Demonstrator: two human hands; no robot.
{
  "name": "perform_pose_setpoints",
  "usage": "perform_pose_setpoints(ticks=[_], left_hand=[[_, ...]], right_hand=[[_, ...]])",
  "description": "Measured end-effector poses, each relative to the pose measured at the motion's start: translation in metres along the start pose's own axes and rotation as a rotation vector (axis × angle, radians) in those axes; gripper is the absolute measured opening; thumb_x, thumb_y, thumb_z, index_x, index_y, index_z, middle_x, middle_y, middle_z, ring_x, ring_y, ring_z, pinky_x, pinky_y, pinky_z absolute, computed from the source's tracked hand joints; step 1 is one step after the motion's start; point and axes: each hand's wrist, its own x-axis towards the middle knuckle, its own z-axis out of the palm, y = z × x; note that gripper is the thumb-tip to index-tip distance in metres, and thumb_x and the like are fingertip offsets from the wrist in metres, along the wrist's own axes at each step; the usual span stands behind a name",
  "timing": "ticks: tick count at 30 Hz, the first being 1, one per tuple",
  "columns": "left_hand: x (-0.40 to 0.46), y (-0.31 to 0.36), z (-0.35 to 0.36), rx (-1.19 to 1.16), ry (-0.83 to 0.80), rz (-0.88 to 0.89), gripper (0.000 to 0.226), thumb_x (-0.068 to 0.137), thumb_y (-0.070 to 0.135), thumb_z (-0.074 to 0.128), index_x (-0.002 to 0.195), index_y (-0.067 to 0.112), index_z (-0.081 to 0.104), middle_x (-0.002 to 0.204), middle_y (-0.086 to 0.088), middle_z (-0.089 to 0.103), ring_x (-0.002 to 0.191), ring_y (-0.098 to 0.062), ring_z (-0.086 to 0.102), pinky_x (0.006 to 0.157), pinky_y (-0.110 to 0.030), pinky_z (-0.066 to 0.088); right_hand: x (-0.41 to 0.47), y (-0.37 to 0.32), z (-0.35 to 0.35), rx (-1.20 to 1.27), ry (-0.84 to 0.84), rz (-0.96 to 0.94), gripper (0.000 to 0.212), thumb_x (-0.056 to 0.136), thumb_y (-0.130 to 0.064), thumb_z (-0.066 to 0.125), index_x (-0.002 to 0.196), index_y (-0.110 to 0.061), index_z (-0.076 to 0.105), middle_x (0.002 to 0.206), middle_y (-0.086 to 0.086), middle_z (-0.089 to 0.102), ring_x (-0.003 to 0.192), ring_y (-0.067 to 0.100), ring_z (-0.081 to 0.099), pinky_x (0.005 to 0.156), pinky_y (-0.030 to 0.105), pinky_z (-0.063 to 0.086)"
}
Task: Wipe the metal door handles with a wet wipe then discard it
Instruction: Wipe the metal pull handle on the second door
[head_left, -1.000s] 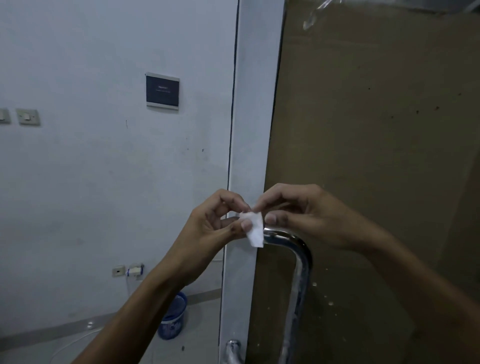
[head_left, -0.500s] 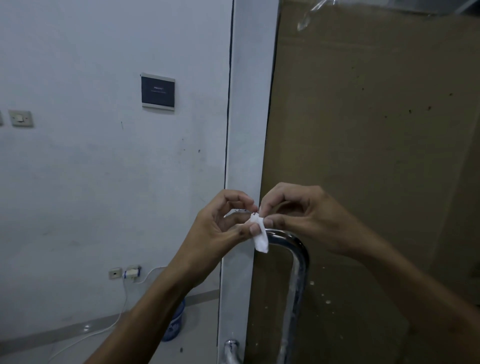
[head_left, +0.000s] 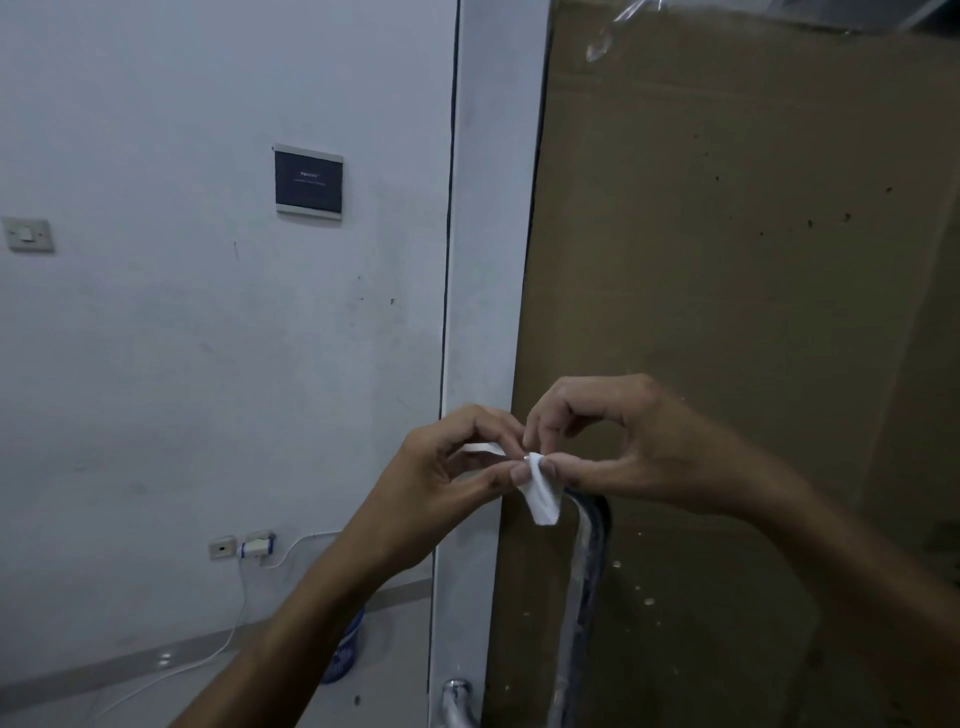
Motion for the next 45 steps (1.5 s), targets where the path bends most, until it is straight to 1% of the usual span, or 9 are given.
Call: perform_pose_setpoints(ticks=[4,12,16,24,29,32,35,39,45], left_hand=[[-0.001,-0.001,-0.002,-0.053,-0.007,-0.036,0.015,0.079,0.024,0.068,0.090,0.016,0.063,0.090,-0.002,0.068,0.087,-0.019,0.068,0.076,-0.024,0.056],[-0.009,-0.015,-0.002,-0.093,0.037,-0.130,0.017,0.078,0.029,0.070,0.095,0.026,0.064,0.091,0.001,0.066,0.088,-0.022,0.070,0.073,-0.026,0.058],[-0.015,-0.034,0.007,0.058,0.204,-0.223,0.017,0.080,0.028,0.072,0.092,0.020,0.063,0.085,0.003,0.068,0.079,-0.017,0.070,0.068,-0.026,0.058],[-0.006,-0.052,0.014,0.019,0.464,-0.297,0.017,0.081,0.022,0.073,0.093,0.018,0.061,0.088,0.003,0.067,0.082,-0.004,0.067,0.063,-0.014,0.053],[-0.002,-0.057,0.016,-0.025,0.496,-0.244,0.018,0.081,0.020,0.074,0.094,0.018,0.061,0.081,0.005,0.066,0.081,-0.009,0.068,0.067,-0.018,0.055],[-0.001,-0.061,0.012,-0.049,0.461,-0.238,0.019,0.081,0.014,0.073,0.095,0.017,0.060,0.080,0.004,0.065,0.080,-0.008,0.069,0.068,-0.019,0.056],[0.000,-0.065,0.003,-0.038,0.383,-0.215,0.021,0.083,0.011,0.072,0.097,0.020,0.060,0.087,-0.001,0.068,0.082,-0.008,0.070,0.068,-0.017,0.055],[-0.006,-0.075,-0.011,-0.125,0.436,-0.264,0.018,0.087,0.033,0.060,0.100,0.021,0.064,0.089,-0.001,0.072,0.084,-0.013,0.071,0.069,-0.019,0.056],[-0.014,-0.096,-0.017,-0.074,0.520,-0.346,0.018,0.099,0.031,0.048,0.112,0.030,0.061,0.109,0.013,0.065,0.102,-0.004,0.063,0.076,-0.016,0.053]], right_hand=[[-0.004,0.001,-0.003,-0.003,-0.021,0.040,0.006,0.084,-0.027,0.068,0.088,-0.023,0.067,0.085,-0.012,0.067,0.086,0.009,0.065,0.079,0.018,0.050],[-0.005,0.012,-0.004,0.160,-0.121,0.158,0.018,0.091,-0.012,0.063,0.094,-0.030,0.061,0.090,-0.008,0.061,0.077,0.008,0.061,0.068,0.024,0.052],[0.012,0.023,0.013,-0.121,-0.038,0.103,0.015,0.090,-0.012,0.066,0.097,-0.026,0.065,0.092,-0.015,0.060,0.084,0.003,0.058,0.069,0.015,0.047],[0.028,0.029,0.043,-0.482,0.143,0.183,0.013,0.096,-0.021,0.057,0.106,-0.023,0.064,0.111,-0.010,0.057,0.092,0.009,0.057,0.074,0.030,0.053],[0.012,0.008,0.076,-0.756,0.405,0.134,0.024,0.094,-0.027,0.055,0.099,-0.012,0.072,0.100,0.006,0.073,0.091,0.023,0.070,0.082,0.038,0.057],[0.018,-0.004,0.089,-0.820,0.249,0.234,0.029,0.096,-0.030,0.058,0.112,-0.009,0.069,0.110,0.010,0.071,0.100,0.024,0.069,0.091,0.040,0.053],[0.025,-0.003,0.093,-0.741,-0.041,0.402,0.037,0.104,-0.032,0.036,0.137,-0.016,0.042,0.131,0.006,0.054,0.116,0.022,0.054,0.102,0.035,0.039],[0.033,-0.001,0.096,-0.824,-0.040,0.461,0.033,0.105,-0.027,0.023,0.128,-0.015,0.043,0.123,0.007,0.054,0.107,0.022,0.052,0.087,0.032,0.037],[0.060,-0.008,0.109,-0.821,-0.006,0.571,0.024,0.103,-0.016,0.032,0.115,-0.012,0.053,0.114,0.009,0.062,0.101,0.025,0.061,0.072,0.033,0.037]])
